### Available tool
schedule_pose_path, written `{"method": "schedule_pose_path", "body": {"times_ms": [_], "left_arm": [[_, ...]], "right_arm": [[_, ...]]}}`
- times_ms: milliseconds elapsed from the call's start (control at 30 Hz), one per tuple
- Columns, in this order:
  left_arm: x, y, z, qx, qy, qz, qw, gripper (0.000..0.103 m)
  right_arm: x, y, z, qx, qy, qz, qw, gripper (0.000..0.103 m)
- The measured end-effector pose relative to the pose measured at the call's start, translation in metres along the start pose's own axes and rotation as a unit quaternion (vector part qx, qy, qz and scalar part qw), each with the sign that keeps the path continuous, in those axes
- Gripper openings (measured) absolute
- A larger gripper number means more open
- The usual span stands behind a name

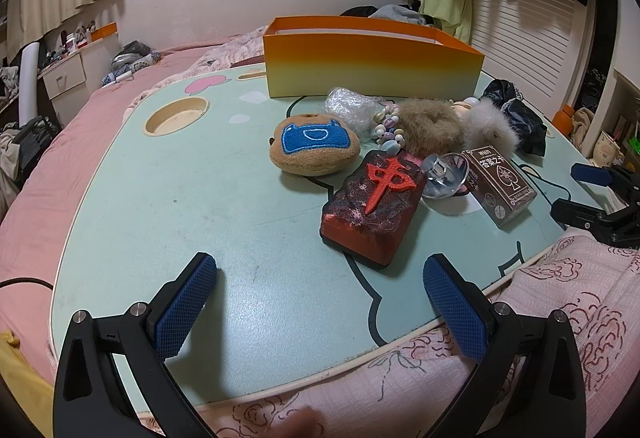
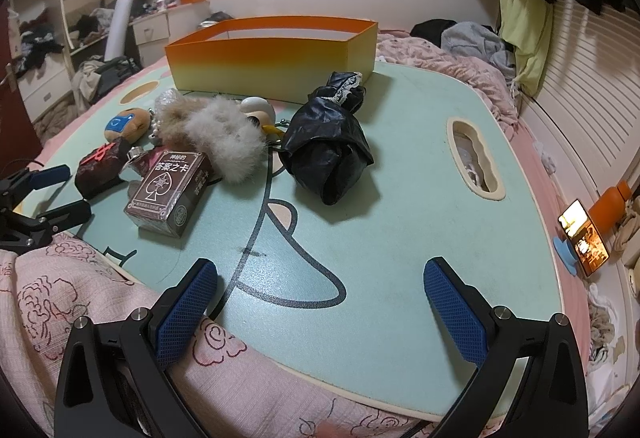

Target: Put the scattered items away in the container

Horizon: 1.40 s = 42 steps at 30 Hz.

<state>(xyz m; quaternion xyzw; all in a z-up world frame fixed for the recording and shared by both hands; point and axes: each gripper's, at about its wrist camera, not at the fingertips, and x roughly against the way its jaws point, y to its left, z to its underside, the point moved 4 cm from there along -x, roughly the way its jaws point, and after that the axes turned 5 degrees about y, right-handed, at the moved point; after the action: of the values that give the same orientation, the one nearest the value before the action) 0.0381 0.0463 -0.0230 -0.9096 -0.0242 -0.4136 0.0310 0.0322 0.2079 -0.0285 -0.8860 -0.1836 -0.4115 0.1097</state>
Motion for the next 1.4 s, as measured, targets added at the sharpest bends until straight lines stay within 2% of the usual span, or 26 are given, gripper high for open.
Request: {"method": "schedule_pose_path", "body": {"times_ms": [700,767,800,867,933,967,1000,1067,1133,1267,1300,1333,1367,1400], "left_arm": [[0.0,0.001,-0.001,-0.003,0.007,0.001,1.0,0.103],[0.004,0.001,-0.001,-0.007,-0.003,0.007,0.9999,0.099],[0.009,0.002,-0.002,-0.008,-0.018,0.013,0.9997,0.091],[0.02,0.002,-0.005,-0.019,-0.046,0.018,0.9986,0.09],[0.027,0.001,-0.01,-0.034,-0.061,0.009,0.9975,0.09],[0.03,0.001,-0.014,-0.038,-0.071,0.006,0.9967,0.09],[0.032,0.001,-0.018,-0.04,-0.078,0.009,0.9961,0.09],[0.032,-0.002,-0.028,-0.043,-0.082,0.028,0.9953,0.09],[0.023,-0.008,-0.035,-0.054,-0.068,0.042,0.9953,0.09],[0.011,-0.022,-0.037,-0.081,-0.057,0.04,0.9943,0.09],[0.007,-0.024,-0.036,-0.086,-0.051,0.043,0.9941,0.088],[0.004,-0.026,-0.036,-0.089,-0.044,0.047,0.994,0.077],[0.0,-0.028,-0.035,-0.093,-0.034,0.054,0.9936,0.07],[-0.004,-0.03,-0.034,-0.098,-0.025,0.057,0.9932,0.056]], "right_arm": [[0.001,-0.002,0.0,0.006,-0.001,-0.006,1.0,0.103],[0.003,-0.003,0.001,0.005,0.0,-0.005,1.0,0.103],[0.003,-0.003,0.002,0.003,-0.002,-0.003,1.0,0.103],[0.005,-0.004,0.003,-0.004,-0.008,0.0,1.0,0.102],[0.01,-0.006,0.002,-0.008,-0.02,-0.008,1.0,0.088],[0.013,-0.006,0.001,-0.007,-0.027,-0.011,1.0,0.075],[0.016,-0.006,-0.002,-0.003,-0.037,-0.011,0.999,0.071],[0.022,-0.006,-0.01,0.007,-0.054,-0.003,0.998,0.071],[0.025,-0.006,-0.023,0.009,-0.069,0.002,0.998,0.071],[0.018,-0.012,-0.048,-0.011,-0.073,-0.004,0.997,0.071],[0.014,-0.014,-0.054,-0.017,-0.068,-0.009,0.998,0.071],[0.008,-0.015,-0.059,-0.019,-0.058,-0.015,0.998,0.071],[0.003,-0.015,-0.062,-0.019,-0.049,-0.019,0.998,0.071],[-0.003,-0.015,-0.065,-0.02,-0.043,-0.023,0.999,0.07]]}}
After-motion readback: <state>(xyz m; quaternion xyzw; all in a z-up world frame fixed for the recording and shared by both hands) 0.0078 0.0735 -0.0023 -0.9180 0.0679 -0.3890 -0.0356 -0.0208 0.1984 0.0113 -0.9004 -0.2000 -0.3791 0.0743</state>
